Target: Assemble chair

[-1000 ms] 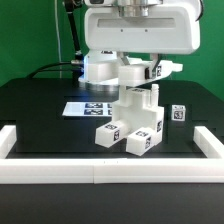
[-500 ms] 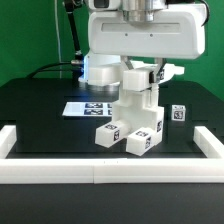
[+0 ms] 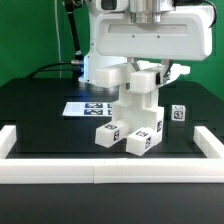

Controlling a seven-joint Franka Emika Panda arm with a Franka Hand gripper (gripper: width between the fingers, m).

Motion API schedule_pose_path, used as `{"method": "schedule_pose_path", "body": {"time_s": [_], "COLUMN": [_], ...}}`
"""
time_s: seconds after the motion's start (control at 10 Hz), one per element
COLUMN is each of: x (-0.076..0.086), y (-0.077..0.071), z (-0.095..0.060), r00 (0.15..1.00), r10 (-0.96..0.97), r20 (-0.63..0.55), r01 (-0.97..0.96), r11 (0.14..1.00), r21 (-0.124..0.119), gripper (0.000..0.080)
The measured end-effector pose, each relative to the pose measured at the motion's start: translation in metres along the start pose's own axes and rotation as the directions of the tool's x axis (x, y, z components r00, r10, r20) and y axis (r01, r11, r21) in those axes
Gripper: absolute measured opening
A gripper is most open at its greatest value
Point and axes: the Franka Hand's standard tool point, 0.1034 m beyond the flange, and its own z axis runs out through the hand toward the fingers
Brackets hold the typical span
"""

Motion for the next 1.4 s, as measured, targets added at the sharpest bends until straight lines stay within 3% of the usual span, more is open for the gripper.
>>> {"method": "schedule_pose_path", "body": {"time_s": [1.4], "x": [-0.0040], "y": [-0.0028], "z": [-0.0001], "r00": [1.000], "r10": [0.018], "r20": [-0.018], "r01": [-0.018], "r11": [1.000], "r21": [0.011], "gripper": [0.0289]}}
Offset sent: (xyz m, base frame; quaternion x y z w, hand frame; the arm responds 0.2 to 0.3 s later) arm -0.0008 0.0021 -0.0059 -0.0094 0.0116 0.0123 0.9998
